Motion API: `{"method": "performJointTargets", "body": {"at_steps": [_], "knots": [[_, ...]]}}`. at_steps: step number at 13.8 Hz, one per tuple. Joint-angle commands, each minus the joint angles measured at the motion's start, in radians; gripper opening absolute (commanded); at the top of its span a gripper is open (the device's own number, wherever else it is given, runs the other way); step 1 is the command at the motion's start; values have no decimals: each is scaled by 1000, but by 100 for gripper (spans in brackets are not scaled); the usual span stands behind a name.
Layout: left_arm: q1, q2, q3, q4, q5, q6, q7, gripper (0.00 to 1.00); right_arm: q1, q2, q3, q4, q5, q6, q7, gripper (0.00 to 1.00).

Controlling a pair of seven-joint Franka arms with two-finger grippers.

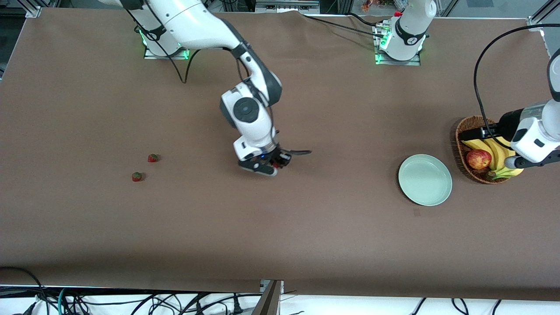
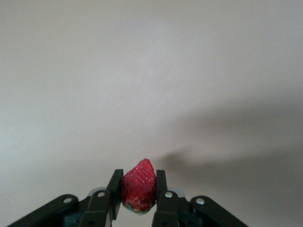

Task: Collect all strawberries into plate
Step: 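Carry the strawberry with the right gripper toward the table middle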

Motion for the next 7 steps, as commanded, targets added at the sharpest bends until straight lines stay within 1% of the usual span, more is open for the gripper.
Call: {"method": "performJointTargets", "body": {"at_steps": [1, 3, 4, 6, 7], "knots": [[-15, 8, -21, 7, -27, -11, -37, 100, 64, 86, -12, 82, 14, 80, 51, 10], [-15, 17, -22, 5, -29, -13, -31, 100, 86, 96, 2, 86, 16, 95, 51, 11], [-24, 20, -24, 7, -29, -11, -23, 100, 97, 97, 5, 86, 16, 95, 52, 14], [-38, 60, -24, 13, -13, 26, -22, 100, 112, 100, 6, 86, 16, 95, 54, 16], [-38, 83, -24, 10, -18, 52, -22, 100, 118, 101, 6, 86, 16, 95, 54, 22]]}}
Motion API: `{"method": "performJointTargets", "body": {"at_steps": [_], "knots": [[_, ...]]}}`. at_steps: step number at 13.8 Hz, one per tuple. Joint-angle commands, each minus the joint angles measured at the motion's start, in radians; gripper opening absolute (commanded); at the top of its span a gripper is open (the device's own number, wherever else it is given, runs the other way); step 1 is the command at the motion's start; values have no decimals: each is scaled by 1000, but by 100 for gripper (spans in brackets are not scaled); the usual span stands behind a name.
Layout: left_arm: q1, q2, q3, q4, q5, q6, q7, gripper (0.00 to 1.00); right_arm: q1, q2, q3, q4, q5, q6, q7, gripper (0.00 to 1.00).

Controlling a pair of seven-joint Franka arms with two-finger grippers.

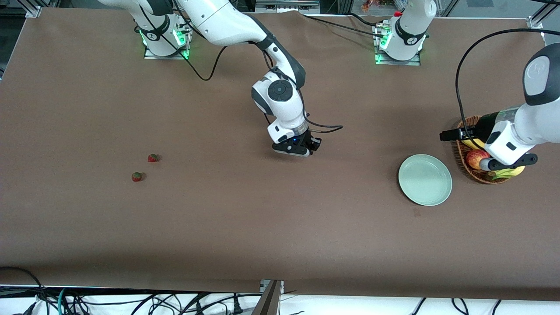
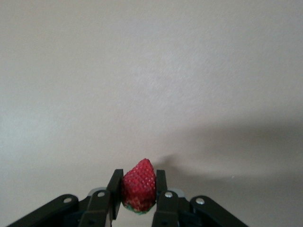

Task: Collect all strawberries into plate
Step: 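Carry the strawberry with the right gripper toward the table middle, then grasp the strawberry with the left gripper while the right gripper releases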

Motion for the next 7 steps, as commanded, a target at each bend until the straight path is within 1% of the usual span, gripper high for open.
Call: {"method": "performJointTargets", "body": {"at_steps": [1, 2, 4, 5, 7], "knots": [[-7, 81, 2, 13, -12, 43, 6, 100, 11, 14, -1, 28, 16, -1, 2, 35], [-10, 100, 2, 13, -21, 54, 6, 100, 14, 13, -1, 28, 5, -2, -1, 99], [-47, 126, 2, 14, -23, 66, -7, 100, 7, -6, -11, 29, 0, -13, -14, 100], [-61, 138, 2, 16, -23, 68, -10, 100, -15, -26, -30, 29, -3, -37, -24, 100], [-88, 155, 3, 17, -23, 68, -20, 100, -73, -50, -44, 31, 0, -124, -92, 100]]}}
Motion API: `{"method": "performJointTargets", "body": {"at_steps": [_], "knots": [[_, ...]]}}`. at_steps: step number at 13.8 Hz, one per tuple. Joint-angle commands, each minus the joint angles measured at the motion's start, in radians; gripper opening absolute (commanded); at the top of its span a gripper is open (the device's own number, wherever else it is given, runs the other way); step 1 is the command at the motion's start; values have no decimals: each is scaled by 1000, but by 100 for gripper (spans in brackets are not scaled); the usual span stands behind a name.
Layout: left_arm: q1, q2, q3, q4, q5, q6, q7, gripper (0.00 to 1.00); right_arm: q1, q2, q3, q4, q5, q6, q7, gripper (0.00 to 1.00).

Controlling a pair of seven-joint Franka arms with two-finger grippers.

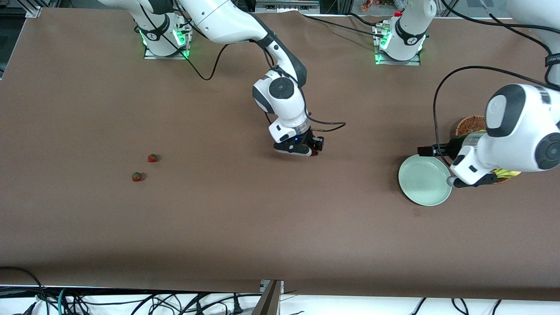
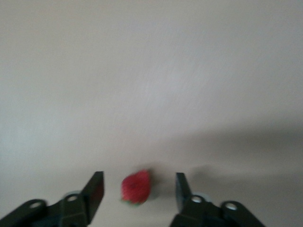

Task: Collect all strawberries into plate
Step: 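Grasp the strawberry with the left gripper while the right gripper releases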

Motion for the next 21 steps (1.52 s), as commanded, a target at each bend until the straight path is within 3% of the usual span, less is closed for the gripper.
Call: {"method": "performJointTargets", "body": {"at_steps": [1, 6, 11, 15, 17, 19, 21], "knots": [[-31, 15, 5, 17, -22, -2, -30, 100, -96, -45, -1, 3, 3, -102, -133, 100], [-216, 119, 6, 12, -41, 171, -169, 100, -285, -91, -8, 0, 0, -269, -400, 100], [-379, 217, 5, -39, -66, 479, -407, 100, -348, -94, -141, 0, 1, -364, -610, 100], [-523, 272, 6, -78, -61, 732, -567, 96, -451, -94, -155, -8, 1, -439, -787, 100], [-566, 292, 9, -77, -51, 769, -581, 94, -532, -95, -158, -11, 0, -528, -900, 100], [-608, 318, 19, -81, -22, 768, -579, 82, -590, -97, -175, -12, 0, -590, -1004, 100], [-639, 335, 35, -92, 116, 757, -596, 80, -635, -101, -185, -18, -2, -628, -1060, 100]]}}
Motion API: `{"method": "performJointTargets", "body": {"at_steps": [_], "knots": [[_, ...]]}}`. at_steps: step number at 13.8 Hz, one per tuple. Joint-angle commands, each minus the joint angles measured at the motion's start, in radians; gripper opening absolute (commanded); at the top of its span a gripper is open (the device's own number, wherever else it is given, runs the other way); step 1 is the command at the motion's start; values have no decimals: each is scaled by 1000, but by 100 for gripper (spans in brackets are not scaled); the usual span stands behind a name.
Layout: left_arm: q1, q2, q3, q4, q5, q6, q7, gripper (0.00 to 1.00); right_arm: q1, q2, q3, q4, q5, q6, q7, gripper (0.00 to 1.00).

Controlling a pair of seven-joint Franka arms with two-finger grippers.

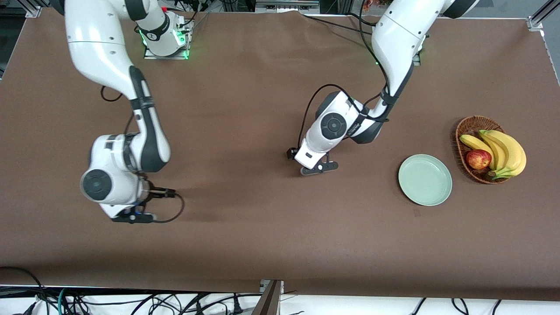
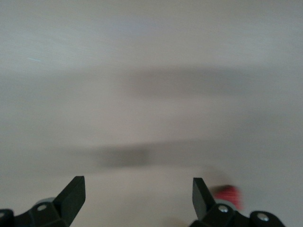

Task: Collect all strawberries into plate
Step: 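Grasp the strawberry with the left gripper while the right gripper releases, then carry the strawberry toward the plate while the right gripper grasps another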

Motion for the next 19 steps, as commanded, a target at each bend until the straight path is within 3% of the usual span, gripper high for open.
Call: {"method": "performJointTargets", "body": {"at_steps": [1, 2, 7, 12, 14, 16, 17, 19], "knots": [[-35, 18, 29, -9, 107, 3, -26, 77, -52, -36, 1, -43, -3, -44, -63, 100], [-38, 18, 30, -12, 108, -3, -26, 73, -82, -57, 3, -77, -9, -35, -75, 100], [-36, -6, 30, -3, 114, -136, -23, 72, -130, -103, 12, -253, -38, 94, -175, 100], [-43, 15, 49, -6, 118, -136, -20, 71, -130, -94, 55, -263, -32, 113, -160, 100], [-38, 14, 49, -6, 118, -136, -23, 59, -130, -91, 57, -264, -33, 113, -160, 100], [-39, 14, 49, -6, 116, -136, -27, 35, -127, -83, 57, -274, -36, 128, -163, 100], [-36, 14, 49, -6, 116, -136, -27, 28, -127, -83, 55, -281, -36, 143, -172, 92], [-32, 12, 49, -3, 114, -136, -29, 22, -127, -83, 55, -283, -36, 146, -177, 57]]}}
